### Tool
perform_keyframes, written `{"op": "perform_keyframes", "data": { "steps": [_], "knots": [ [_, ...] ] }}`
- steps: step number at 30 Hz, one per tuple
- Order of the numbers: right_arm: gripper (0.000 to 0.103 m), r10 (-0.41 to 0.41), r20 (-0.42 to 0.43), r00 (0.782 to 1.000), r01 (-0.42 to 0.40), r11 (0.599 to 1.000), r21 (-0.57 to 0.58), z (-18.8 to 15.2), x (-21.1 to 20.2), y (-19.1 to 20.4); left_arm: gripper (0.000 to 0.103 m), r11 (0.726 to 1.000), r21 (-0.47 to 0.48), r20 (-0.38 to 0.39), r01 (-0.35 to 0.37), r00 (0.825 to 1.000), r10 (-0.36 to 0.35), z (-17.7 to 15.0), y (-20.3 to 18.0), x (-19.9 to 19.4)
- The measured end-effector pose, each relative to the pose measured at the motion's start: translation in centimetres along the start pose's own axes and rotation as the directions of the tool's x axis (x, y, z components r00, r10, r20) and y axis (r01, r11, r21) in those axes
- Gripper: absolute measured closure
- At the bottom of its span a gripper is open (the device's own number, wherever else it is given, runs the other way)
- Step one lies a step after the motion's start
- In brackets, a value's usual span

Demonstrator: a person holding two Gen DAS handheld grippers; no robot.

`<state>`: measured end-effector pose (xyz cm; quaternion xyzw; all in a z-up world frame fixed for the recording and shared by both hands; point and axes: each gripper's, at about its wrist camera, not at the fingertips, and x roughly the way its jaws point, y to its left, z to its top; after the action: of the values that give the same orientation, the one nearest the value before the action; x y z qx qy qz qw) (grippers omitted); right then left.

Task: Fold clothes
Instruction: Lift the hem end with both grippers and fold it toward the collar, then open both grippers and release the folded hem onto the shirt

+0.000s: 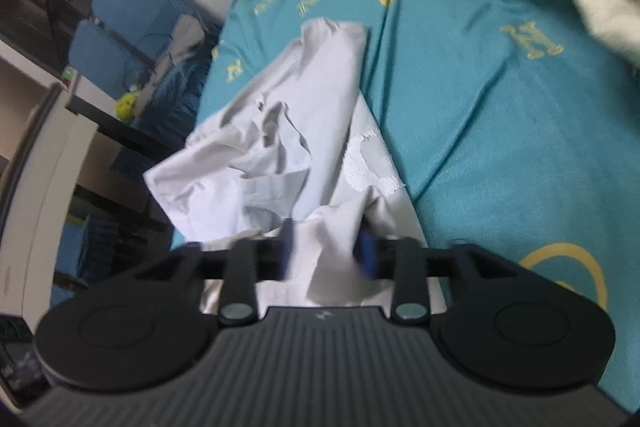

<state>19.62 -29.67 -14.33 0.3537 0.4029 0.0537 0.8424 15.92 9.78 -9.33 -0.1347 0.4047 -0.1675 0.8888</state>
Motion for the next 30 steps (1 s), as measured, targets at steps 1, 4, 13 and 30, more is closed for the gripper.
{"op": "perform_keyframes", "data": {
  "steps": [1,4,13,30],
  "knots": [
    [0.054,0.006,0.007,1.000,-0.006,1.000,0.000,-0.2,-0.7,0.0,0.057,1.000,-0.001,-0.003,0.001,1.000,-0.001,-0.6,-0.1,-0.7],
    [0.054,-0.020,0.008,1.000,0.020,0.999,-0.025,-1.2,-2.6,-0.1,0.056,0.999,0.027,-0.032,-0.042,0.999,0.043,-2.5,-0.4,-1.9],
    [0.054,-0.162,-0.028,0.986,0.154,0.969,-0.195,-4.9,-3.0,-0.1,0.066,0.996,0.054,-0.141,-0.068,0.987,0.075,-5.8,-0.4,-0.4],
    [0.098,-0.292,0.020,0.956,0.275,0.871,-0.407,-6.8,-1.4,1.5,0.099,0.991,0.091,-0.117,-0.094,0.988,0.104,-5.7,-1.1,-2.0]
  ]
}}
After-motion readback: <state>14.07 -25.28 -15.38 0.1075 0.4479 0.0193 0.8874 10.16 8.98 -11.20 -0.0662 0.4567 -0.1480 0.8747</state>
